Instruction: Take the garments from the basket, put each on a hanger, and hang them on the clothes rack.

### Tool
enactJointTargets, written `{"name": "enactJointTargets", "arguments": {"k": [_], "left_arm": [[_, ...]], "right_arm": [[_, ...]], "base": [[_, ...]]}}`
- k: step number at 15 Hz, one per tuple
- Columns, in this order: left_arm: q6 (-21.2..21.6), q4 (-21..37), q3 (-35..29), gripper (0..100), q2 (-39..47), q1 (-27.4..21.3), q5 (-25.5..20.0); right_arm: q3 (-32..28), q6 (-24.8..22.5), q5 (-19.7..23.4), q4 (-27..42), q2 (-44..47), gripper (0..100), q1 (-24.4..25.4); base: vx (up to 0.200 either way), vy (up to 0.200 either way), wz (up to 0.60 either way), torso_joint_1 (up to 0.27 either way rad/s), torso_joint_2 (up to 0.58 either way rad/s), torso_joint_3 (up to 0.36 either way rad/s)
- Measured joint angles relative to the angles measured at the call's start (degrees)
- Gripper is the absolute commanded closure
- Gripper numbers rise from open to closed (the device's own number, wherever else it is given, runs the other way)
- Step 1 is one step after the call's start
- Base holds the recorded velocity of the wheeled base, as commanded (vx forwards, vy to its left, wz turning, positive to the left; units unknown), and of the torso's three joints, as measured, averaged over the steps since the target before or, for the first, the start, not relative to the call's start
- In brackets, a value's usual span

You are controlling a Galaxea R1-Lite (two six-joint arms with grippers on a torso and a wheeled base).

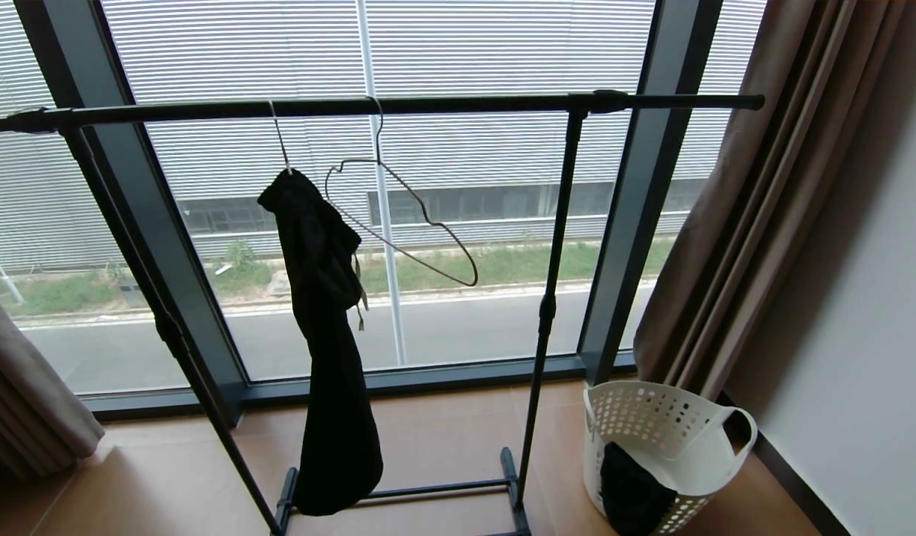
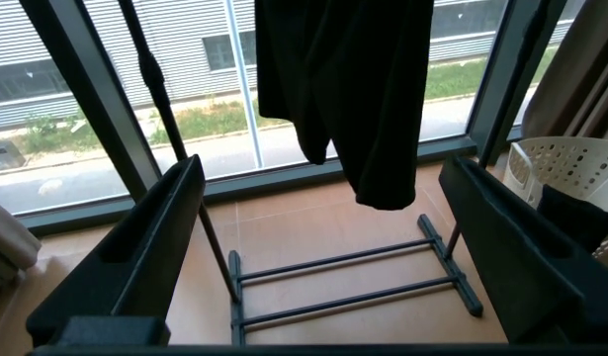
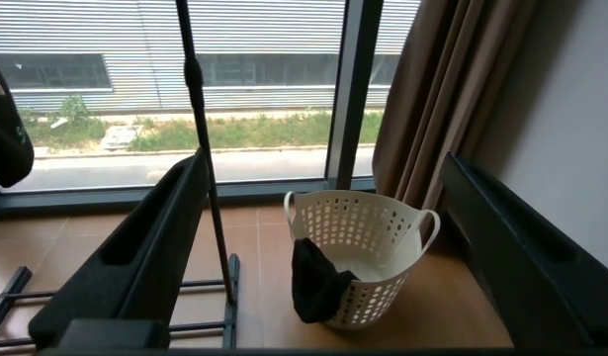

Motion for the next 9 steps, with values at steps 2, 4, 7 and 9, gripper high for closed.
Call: {"name": "enactJointTargets", "arguments": {"k": [2,4,7,9], "left_arm": [[0.0,0.0,0.0,0,0.0,0.0,0.0],[0.0,0.0,0.0,0,0.0,0.0,0.0],[0.1,0.0,0.0,0,0.0,0.0,-0.1],[0.1,0.0,0.0,0,0.0,0.0,-0.1]], "right_arm": [[0.0,0.0,0.0,0.0,0.0,0,0.0],[0.0,0.0,0.0,0.0,0.0,0,0.0],[0.0,0.0,0.0,0.0,0.0,0,0.0],[0.0,0.0,0.0,0.0,0.0,0,0.0]], "base": [[0.0,0.0,0.0,-0.166,0.52,0.349],[0.0,0.0,0.0,-0.139,0.51,0.354],[0.0,0.0,0.0,-0.118,0.48,0.36],[0.0,0.0,0.0,-0.1,0.47,0.364]]}}
